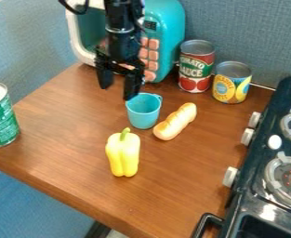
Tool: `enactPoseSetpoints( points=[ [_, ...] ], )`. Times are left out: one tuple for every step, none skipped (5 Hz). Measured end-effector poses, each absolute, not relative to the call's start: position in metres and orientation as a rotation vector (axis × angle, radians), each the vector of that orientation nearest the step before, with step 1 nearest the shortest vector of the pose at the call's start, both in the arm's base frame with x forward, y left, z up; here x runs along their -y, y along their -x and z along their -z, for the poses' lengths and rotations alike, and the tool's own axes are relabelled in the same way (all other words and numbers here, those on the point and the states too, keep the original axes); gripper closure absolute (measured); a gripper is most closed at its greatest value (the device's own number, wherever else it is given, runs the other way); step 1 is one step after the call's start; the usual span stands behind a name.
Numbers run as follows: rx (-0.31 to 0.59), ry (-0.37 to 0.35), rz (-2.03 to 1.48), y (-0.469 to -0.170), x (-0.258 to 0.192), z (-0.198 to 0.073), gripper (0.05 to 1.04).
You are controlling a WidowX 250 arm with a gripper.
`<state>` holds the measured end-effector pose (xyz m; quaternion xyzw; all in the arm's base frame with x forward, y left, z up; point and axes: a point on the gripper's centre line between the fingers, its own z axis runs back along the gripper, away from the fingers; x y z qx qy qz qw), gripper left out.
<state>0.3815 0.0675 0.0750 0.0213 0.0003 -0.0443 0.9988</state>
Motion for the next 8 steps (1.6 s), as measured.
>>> enactPoseSetpoints(
  points=[
    [0.016, -0.061, 0.087, -0.385, -0.063, -0.075, 0.083],
    [0.013, -0.062, 0.072, -0.385, -0.063, -0.074, 0.083],
    [-0.007, -0.057, 0.061, -0.385, -0.062, -0.062, 0.083],
    [-0.009, -0.05, 0.055, -0.387, -0.061, -0.055, 0.083],
    [-0.038, -0.044, 0.029, -0.384, -0.056, -0.047, 0.083],
    [-0.033, -0.032, 0.025, -0.387, -0.05, -0.048, 0.138],
    [-0.04, -0.021, 0.01, -0.389, -0.049, -0.044, 0.421],
    [-0.042, -0.02, 0.008, -0.389, -0.046, -0.043, 0.714]
  ],
)
